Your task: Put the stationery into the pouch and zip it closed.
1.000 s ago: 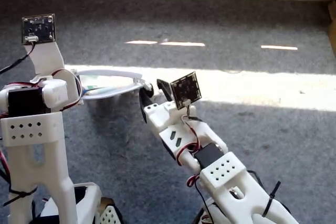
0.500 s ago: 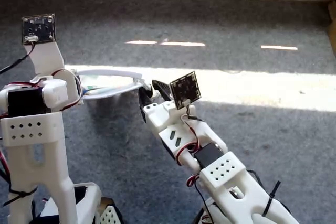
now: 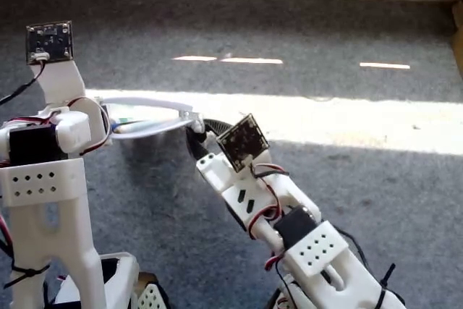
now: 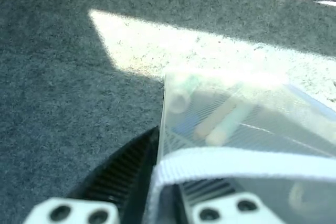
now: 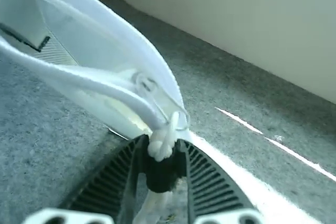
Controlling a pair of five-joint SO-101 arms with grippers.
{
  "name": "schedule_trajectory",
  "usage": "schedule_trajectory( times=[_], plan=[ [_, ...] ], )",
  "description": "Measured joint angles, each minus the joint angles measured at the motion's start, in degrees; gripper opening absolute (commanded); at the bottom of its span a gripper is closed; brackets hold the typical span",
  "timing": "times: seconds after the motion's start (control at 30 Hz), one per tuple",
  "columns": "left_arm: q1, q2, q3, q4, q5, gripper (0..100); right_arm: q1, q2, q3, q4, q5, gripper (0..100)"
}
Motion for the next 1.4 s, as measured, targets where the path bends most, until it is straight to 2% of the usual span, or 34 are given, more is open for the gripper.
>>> schedule_trajectory(
  times=[0.07, 0.27, 0.53, 0.77, 0.93, 1.13, 1.4],
  plan=[
    [0.0, 0.0, 0.0, 0.0, -1.2, 3, -0.5, -5.4, 0.0, 4.2, 0.8, 0.5],
    [0.4, 0.8, 0.1, -1.1, -2.5, 19, -2.7, -17.8, 0.0, 17.6, 1.1, 0.5],
    [4.7, 0.7, 0.0, -1.3, -2.5, 20, -5.7, -22.0, 0.0, 28.3, 1.1, 0.5],
    [12.7, 0.7, -3.1, -1.7, -2.8, 22, -5.9, -23.4, -0.1, 36.7, 1.1, 0.5],
    [17.1, 0.9, -5.6, -1.8, -5.3, 24, -5.9, -30.7, 0.4, 42.9, 1.1, 0.5],
    [22.4, 0.9, -5.9, -4.6, -5.6, 24, -5.7, -43.7, 11.1, 41.4, 1.1, 0.5],
    [29.6, 0.9, -6.0, -8.0, -6.2, 25, 0.4, -44.2, 20.5, 32.0, 1.1, 0.5]
  ],
)
